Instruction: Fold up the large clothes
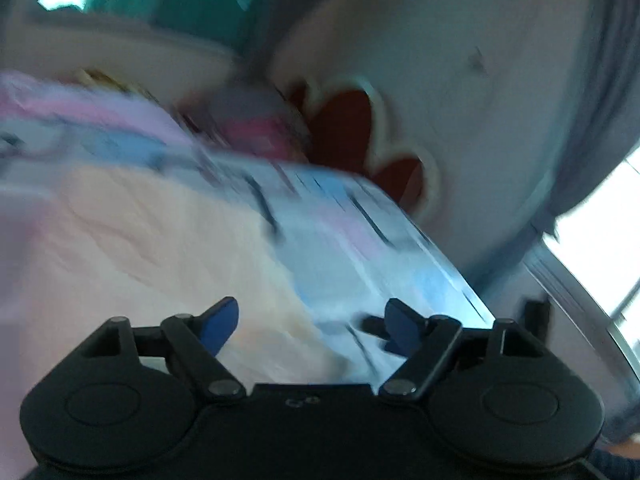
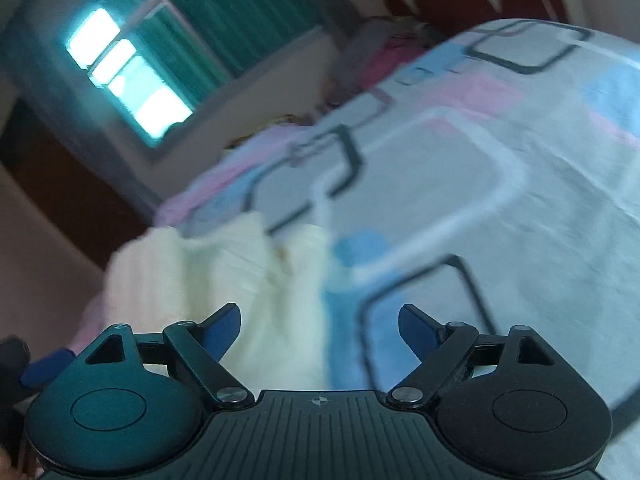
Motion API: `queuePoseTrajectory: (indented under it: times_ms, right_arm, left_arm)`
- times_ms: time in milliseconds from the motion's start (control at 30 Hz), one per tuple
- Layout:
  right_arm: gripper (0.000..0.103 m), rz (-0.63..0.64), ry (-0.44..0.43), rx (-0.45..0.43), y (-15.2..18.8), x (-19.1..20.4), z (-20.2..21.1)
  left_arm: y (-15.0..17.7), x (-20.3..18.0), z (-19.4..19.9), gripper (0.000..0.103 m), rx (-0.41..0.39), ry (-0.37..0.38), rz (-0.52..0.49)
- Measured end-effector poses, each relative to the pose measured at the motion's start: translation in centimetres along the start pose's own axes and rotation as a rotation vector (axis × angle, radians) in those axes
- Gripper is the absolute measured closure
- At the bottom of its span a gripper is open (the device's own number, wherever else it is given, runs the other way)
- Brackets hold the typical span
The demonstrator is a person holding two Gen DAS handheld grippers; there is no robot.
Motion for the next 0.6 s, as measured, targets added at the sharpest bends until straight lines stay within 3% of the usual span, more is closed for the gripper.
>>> queuePoseTrajectory:
  times_ms: [100,200,300,433,500,533,567,600]
  right_arm:
    - [0.021,0.073,-0.059,0.007,-1.5,3.3,-1.0]
    - [0.023,0.166,-0.102,0.021,-3.3,7.0,-2.5]
    - [0.023,0.243,-0.107,0.069,-4.8,9.6,-5.3]
    - [0.023,0.261,-0.141,0.208,-4.5,11.5,-9.6]
    - [0.023,0.287,-0.123,0.259,-3.6,11.9,-11.2]
    - [0.029,0.306,-0.126,0.264,-3.1,12.2,-11.5]
    - [0.065,0.326,-0.131,0.276,-2.4,12.4,-11.6]
    - [0.076,0.330,-0.111,0.279,-2.0,12.3,-11.7]
  left_arm:
    - [-1.1,7.4,1.9,0.043,-0.041,-0.147,0.103]
    - [-1.6,13.1,2.7,0.048,-0.081,-0.204,0.190]
    - [-2.2,16.0,2.2,0.055,-0.100,-0.182,0.199]
    - [-2.8,17.1,-0.5,0.071,-0.088,-0.110,0.185]
    - [-3.2,17.5,-2.3,0.071,-0.067,-0.094,0.174]
    - [-3.3,17.6,-2.9,0.071,-0.051,-0.078,0.168]
    - [-3.3,17.6,-3.8,0.071,-0.034,-0.068,0.161]
    - [-3.4,17.3,-4.3,0.071,-0.026,-0.058,0.152]
Point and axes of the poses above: each gripper's, at about its wrist camera, not at the fingertips, and z roughly against the way its jaws point, x to its left, y to its underside, the point moved 10 cm from there along -z, roughly the way its jaws point, and after that the axes turned 14 degrees about x, right-handed, at the moved point
